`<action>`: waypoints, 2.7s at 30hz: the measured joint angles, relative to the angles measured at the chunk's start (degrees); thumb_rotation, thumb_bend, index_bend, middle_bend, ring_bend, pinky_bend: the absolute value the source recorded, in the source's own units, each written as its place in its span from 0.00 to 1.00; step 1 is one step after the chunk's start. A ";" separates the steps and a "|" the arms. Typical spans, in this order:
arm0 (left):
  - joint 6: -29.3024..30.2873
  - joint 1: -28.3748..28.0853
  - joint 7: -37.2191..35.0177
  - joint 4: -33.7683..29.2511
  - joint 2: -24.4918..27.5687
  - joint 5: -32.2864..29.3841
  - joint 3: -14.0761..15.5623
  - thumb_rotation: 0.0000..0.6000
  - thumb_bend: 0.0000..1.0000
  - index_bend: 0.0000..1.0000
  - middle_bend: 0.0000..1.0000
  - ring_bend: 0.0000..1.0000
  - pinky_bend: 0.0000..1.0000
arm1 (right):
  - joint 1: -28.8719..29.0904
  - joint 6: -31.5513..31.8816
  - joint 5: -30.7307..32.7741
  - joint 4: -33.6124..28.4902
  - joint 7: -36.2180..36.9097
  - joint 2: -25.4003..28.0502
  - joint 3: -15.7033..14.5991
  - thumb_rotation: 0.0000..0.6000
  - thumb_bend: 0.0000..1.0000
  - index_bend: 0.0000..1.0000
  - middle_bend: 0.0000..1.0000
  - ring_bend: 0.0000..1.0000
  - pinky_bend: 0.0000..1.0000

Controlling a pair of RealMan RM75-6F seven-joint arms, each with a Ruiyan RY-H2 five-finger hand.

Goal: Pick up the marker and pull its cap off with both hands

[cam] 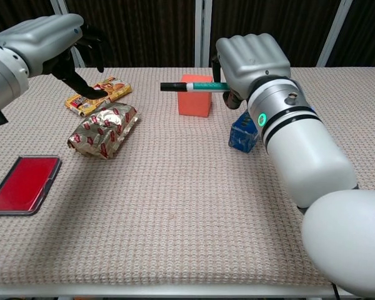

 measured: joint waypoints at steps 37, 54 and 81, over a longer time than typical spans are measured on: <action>-0.88 -6.07 6.62 5.78 -2.44 -6.10 0.93 1.00 0.21 0.46 0.53 0.46 0.55 | 12.72 -4.61 2.17 18.37 4.30 -11.94 7.43 1.00 0.33 0.66 0.63 0.78 0.89; 0.35 -7.90 6.95 4.27 -3.07 -8.43 0.17 1.00 0.24 0.50 0.57 0.50 0.58 | 17.12 -3.27 6.17 20.75 6.09 -11.95 5.52 1.00 0.33 0.67 0.63 0.79 0.89; 0.86 -9.30 4.14 7.71 -5.48 -9.79 -0.29 1.00 0.39 0.60 0.66 0.60 0.65 | 17.97 -3.29 8.03 21.54 8.02 -11.95 5.04 1.00 0.33 0.67 0.63 0.79 0.89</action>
